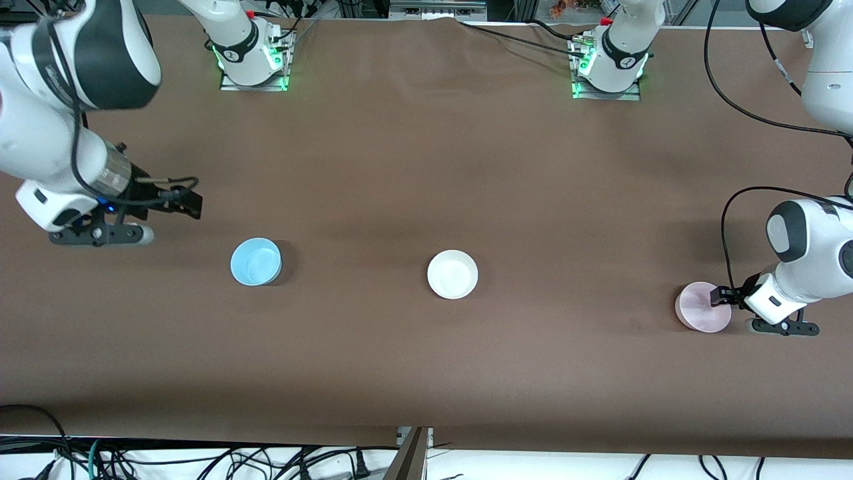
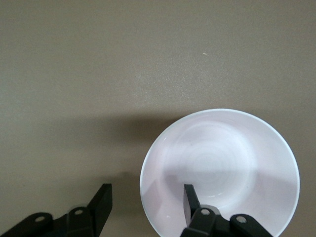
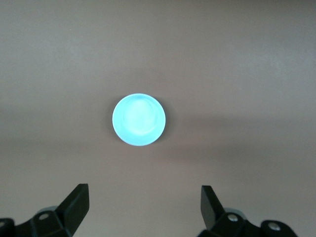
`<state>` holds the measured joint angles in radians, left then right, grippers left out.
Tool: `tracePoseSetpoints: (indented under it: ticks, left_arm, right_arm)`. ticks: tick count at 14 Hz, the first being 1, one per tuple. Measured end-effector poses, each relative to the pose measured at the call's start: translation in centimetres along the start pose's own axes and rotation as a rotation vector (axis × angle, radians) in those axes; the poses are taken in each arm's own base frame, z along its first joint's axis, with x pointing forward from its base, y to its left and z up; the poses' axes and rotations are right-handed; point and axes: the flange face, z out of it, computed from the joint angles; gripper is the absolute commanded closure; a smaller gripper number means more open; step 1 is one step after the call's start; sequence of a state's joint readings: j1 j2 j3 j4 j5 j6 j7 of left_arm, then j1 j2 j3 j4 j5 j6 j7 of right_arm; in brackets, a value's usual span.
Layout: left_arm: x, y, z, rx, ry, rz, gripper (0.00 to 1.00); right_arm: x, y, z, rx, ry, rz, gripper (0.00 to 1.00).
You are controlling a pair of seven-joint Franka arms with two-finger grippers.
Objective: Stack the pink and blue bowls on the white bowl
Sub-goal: 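Grasp the pink bowl rim with the left gripper while the right gripper reaches blue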
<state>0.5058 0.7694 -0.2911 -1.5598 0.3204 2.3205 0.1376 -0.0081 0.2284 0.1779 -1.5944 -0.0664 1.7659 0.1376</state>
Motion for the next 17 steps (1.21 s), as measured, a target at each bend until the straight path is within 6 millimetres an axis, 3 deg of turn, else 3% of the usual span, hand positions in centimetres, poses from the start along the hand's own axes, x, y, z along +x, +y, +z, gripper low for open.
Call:
tracePoseSetpoints:
  ticks: [2, 4, 7, 12, 14, 17]
  left_arm:
    - [-0.1, -0.1, 0.1, 0.000, 0.003, -0.002, 0.60]
    - [-0.1, -0.2, 0.1, 0.000, 0.004, -0.003, 0.65]
    - [-0.2, -0.2, 0.3, -0.001, 0.003, -0.003, 0.72]
    - [-0.2, -0.1, 0.3, -0.001, 0.008, -0.002, 0.94]
    - [-0.1, 0.0, 0.2, -0.002, 0.010, -0.002, 1.00]
    - [0.0, 0.2, -0.3, -0.002, 0.016, 0.000, 1.00]
  right_arm:
    - [1.0, -0.3, 1.5, 0.006, 0.009, -0.004, 0.00]
    - [2.0, -0.4, 3.7, 0.013, 0.003, -0.006, 0.00]
    - [3.7, -0.3, 8.8, 0.024, -0.033, -0.010, 0.04]
    - [5.7, -0.1, 17.7, 0.044, -0.082, -0.008, 0.08]
    - [6.0, 0.7, 20.5, 0.048, -0.107, 0.004, 0.09]
    - [5.8, 2.3, 23.8, 0.048, -0.113, 0.017, 0.12]
